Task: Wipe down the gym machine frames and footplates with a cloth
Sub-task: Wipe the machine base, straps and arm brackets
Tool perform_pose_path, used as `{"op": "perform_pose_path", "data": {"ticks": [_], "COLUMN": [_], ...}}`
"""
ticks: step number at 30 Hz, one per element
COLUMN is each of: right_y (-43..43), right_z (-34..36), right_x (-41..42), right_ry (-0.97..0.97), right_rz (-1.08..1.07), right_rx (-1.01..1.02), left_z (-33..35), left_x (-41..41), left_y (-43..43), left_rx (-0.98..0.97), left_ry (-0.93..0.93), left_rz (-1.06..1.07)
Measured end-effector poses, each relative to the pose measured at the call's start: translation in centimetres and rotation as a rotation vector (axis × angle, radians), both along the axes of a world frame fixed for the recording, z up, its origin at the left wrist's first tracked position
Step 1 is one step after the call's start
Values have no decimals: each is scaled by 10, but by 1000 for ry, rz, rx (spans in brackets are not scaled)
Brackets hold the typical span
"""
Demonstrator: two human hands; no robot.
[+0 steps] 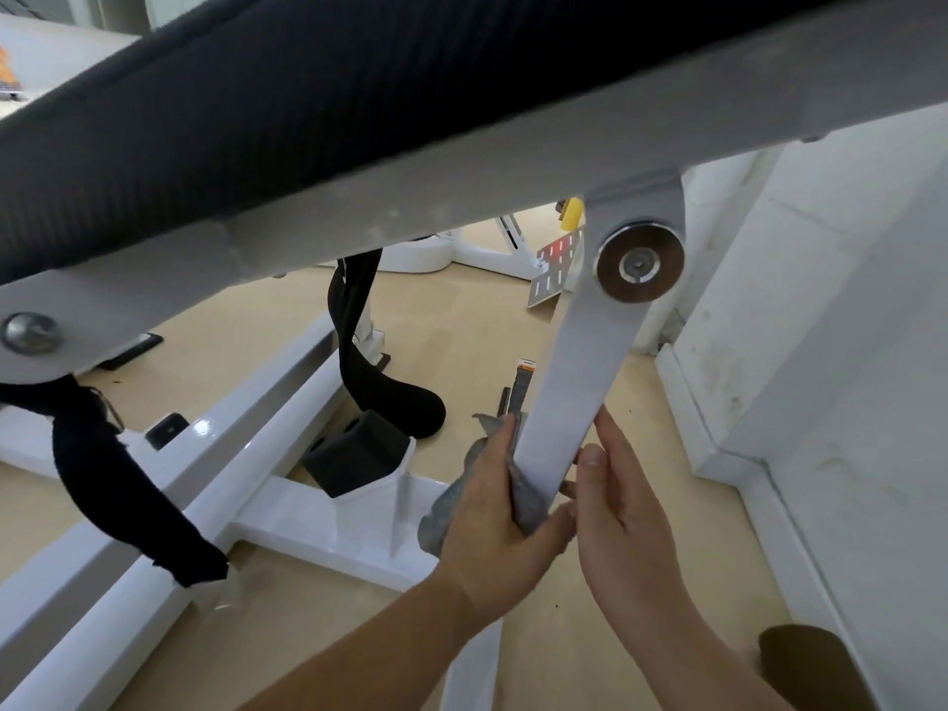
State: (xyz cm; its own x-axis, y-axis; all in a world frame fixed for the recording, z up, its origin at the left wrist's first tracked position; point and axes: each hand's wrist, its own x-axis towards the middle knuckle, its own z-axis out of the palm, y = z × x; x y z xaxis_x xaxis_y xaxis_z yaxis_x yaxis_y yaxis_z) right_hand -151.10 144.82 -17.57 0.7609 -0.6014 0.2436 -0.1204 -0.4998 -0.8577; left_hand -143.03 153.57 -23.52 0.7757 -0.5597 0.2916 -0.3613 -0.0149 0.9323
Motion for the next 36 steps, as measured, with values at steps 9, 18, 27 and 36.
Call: {"op": "perform_pose_path", "data": {"ticks": [9, 18, 27, 36], "right_y": [-12, -6, 27, 24], "right_z": [7, -33, -29, -6], "right_x": [-11, -37, -61, -48], "right_ry": [86, 253, 301, 136], "right_rz": [97, -7, 128, 34], "right_rx": [19, 93, 808, 524], "left_z": [39, -47, 33, 67], "left_x": [2, -45, -60, -38], "left_y": [-11, 26, 41, 51], "left_rx": [-94, 297, 101, 289], "left_ry": [41, 218, 649, 230], "left_rz": [39, 82, -268, -115]}}
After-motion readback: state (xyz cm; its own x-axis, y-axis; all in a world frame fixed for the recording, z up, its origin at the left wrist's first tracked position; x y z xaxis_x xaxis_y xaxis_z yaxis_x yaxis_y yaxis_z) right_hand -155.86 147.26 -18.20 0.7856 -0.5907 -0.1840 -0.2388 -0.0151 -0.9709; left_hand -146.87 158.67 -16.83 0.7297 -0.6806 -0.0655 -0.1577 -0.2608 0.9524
